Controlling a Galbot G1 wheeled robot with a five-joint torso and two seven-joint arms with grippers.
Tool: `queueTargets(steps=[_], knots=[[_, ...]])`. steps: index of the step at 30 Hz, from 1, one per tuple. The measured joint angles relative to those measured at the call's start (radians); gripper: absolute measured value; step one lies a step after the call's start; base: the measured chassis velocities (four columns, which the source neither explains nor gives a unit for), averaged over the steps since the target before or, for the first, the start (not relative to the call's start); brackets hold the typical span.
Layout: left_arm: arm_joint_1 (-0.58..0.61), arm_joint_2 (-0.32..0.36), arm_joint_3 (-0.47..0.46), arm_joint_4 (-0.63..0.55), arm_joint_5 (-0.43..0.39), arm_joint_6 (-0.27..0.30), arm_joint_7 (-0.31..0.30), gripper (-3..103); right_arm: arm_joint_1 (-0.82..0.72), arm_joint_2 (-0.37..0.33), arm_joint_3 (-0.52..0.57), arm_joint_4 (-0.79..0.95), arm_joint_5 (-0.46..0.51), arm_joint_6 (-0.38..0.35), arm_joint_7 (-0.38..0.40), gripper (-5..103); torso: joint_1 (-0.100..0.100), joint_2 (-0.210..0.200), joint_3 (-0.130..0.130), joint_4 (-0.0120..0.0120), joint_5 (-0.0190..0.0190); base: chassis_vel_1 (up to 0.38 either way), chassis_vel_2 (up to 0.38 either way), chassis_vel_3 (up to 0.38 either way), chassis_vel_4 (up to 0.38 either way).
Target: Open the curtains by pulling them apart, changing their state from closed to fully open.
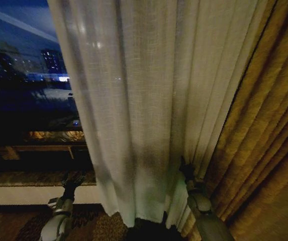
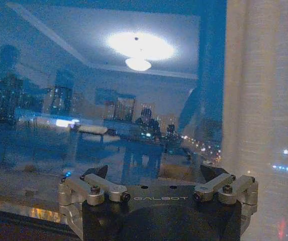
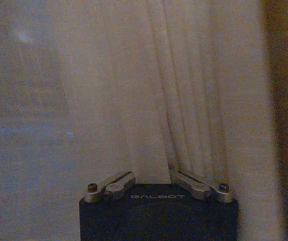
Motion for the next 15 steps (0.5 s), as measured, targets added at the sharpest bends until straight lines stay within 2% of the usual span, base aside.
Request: queueTargets(steps=[4,7,10,15], knots=[[0.0,0.0,0.0,0.0,0.0,0.0,0.0,100,0.034,-0.029,0.036,-0.064,0.006,-0.008,0.081,0,0.0,0.0,0.0,0.0003,-0.0004,0.0,0.0,0.0,0.0],[0.0,0.0,0.0,0.0,0.0,0.0,0.0,100,0.039,-0.041,0.05,-0.073,0.011,-0.021,0.111,0,0.0,0.0,0.0,0.0003,-0.0004,0.0,0.0,0.0,0.0],[0.0,0.0,0.0,0.0,0.0,0.0,0.0,100,0.046,-0.06,0.076,-0.088,-0.001,-0.047,0.184,0,0.0,0.0,0.0,0.0002,-0.0002,0.0,0.0,0.0,0.0],[0.0,0.0,0.0,0.0,0.0,0.0,0.0,100,0.034,-0.077,0.09,-0.077,-0.001,-0.072,0.217,0,0.0,0.0,0.0,0.0,-0.0001,0.0,0.0,0.0,0.0]])
